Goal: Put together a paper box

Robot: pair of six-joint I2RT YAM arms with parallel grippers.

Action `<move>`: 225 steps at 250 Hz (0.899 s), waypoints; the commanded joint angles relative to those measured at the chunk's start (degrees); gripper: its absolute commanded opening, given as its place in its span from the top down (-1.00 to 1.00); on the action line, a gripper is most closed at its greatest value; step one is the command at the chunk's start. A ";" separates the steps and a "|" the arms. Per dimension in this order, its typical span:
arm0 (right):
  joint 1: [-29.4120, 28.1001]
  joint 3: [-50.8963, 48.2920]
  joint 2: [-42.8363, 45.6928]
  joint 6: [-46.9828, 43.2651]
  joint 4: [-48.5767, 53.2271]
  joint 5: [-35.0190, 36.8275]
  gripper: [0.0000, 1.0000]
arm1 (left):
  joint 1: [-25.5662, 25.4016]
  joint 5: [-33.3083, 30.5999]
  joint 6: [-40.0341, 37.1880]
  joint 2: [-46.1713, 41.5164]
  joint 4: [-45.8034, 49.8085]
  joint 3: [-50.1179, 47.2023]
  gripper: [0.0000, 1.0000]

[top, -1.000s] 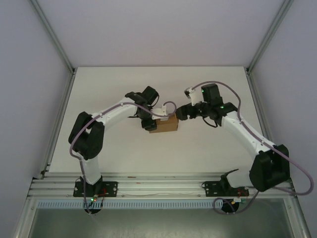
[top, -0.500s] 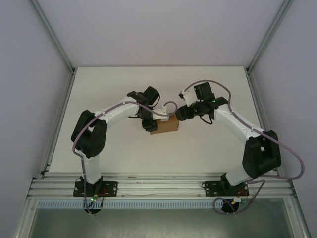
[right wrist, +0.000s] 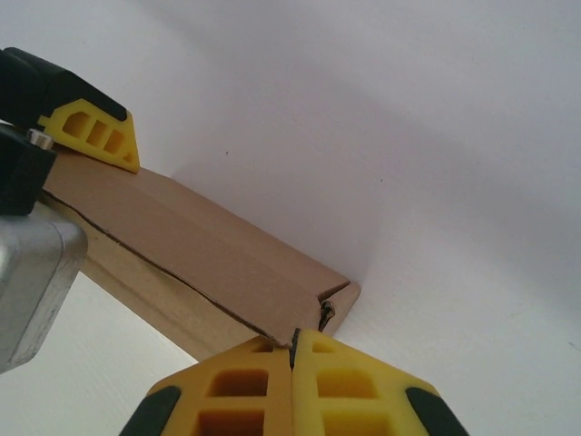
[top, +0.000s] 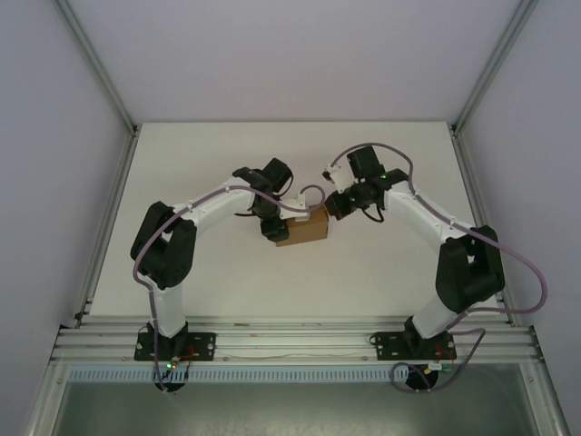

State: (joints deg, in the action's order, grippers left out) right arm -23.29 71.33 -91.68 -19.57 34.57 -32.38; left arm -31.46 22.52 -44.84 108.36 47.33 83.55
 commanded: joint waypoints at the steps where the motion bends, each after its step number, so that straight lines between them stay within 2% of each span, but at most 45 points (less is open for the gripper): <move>1: -1.64 1.97 0.48 3.97 1.93 2.85 0.95 | 0.26 1.08 0.72 0.63 0.47 0.87 -0.03; 21: -2.27 2.43 1.12 9.10 1.32 4.81 0.96 | 0.26 0.94 0.96 0.63 0.35 0.94 -0.03; 67: -2.45 4.24 -0.71 20.14 3.87 3.67 0.98 | 0.24 0.52 2.37 0.61 -0.05 1.21 -0.03; 89: -2.39 5.62 -1.64 21.57 6.46 6.45 1.00 | 0.20 0.48 2.51 0.63 -0.09 1.01 -0.03; 118: -2.44 4.34 -1.62 23.97 4.61 6.83 1.00 | 0.22 0.28 2.90 0.63 -0.66 0.80 -0.04; 169: -2.38 -4.79 1.30 22.95 -6.02 7.74 1.00 | 0.20 0.15 3.30 0.37 -1.64 -0.06 -0.05; 225: -2.69 -18.78 7.71 16.63 -20.02 7.76 1.00 | 0.19 -0.69 4.14 -0.32 -2.84 -0.71 -0.05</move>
State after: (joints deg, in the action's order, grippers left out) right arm -25.47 58.85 -85.38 0.60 18.96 -26.72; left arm -31.35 22.37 -41.82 108.36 45.36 83.53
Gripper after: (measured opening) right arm 0.050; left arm 0.526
